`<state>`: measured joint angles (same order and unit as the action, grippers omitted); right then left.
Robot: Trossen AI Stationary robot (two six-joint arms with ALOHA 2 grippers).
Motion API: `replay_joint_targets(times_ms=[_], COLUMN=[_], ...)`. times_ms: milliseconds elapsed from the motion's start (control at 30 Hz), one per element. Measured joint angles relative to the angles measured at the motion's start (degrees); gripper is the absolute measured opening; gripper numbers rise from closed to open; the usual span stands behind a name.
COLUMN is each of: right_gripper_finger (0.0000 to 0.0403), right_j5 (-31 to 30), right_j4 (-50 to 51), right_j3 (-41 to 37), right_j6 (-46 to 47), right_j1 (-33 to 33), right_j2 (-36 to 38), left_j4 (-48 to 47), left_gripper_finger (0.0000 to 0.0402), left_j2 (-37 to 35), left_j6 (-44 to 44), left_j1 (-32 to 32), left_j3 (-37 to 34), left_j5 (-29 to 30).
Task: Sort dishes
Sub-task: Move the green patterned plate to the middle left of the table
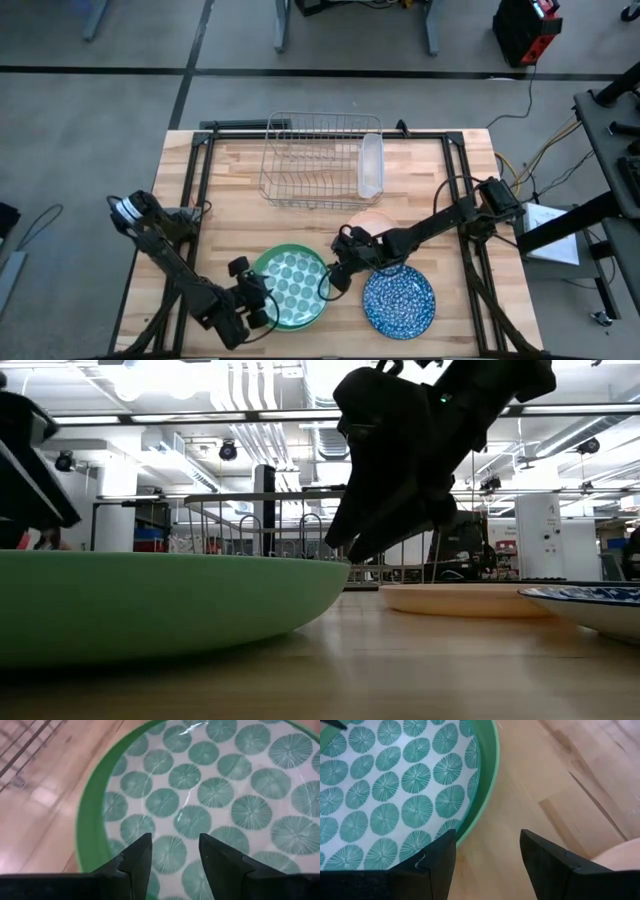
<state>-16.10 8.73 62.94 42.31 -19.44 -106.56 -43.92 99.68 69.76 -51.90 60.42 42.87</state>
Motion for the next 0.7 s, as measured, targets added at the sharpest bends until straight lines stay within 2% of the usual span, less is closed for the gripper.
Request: replay_joint_targets(times_ms=[100,267,467,700], right_gripper_finger=[0.0205,0.0207,0.0217,0.0218], right_j5=[0.02,0.07,3.07,3.20], right_j4=[0.00,-1.02,-4.84,-5.11], right_j3=[-0.11,-0.10,0.00,-0.11], right_j6=[0.01,0.04,-0.41,-0.99], right_j1=[0.00,0.02,0.76,1.38], right_j2=[0.00,0.00,-0.02,-0.02], left_j4=[-2.66,0.72,3.57,5.27], left_gripper_finger=[0.0154,0.0154,0.0154,0.0154], left_j2=[-0.06,0.26,2.75,6.13], left_j6=[5.17,10.77,11.91,15.35], left_j1=[-1.37,-2.71,-2.73,-2.76], left_j3=[-0.85,-3.69,-4.32,-4.22], left_j5=[-2.11,-1.83,-0.85,0.34])
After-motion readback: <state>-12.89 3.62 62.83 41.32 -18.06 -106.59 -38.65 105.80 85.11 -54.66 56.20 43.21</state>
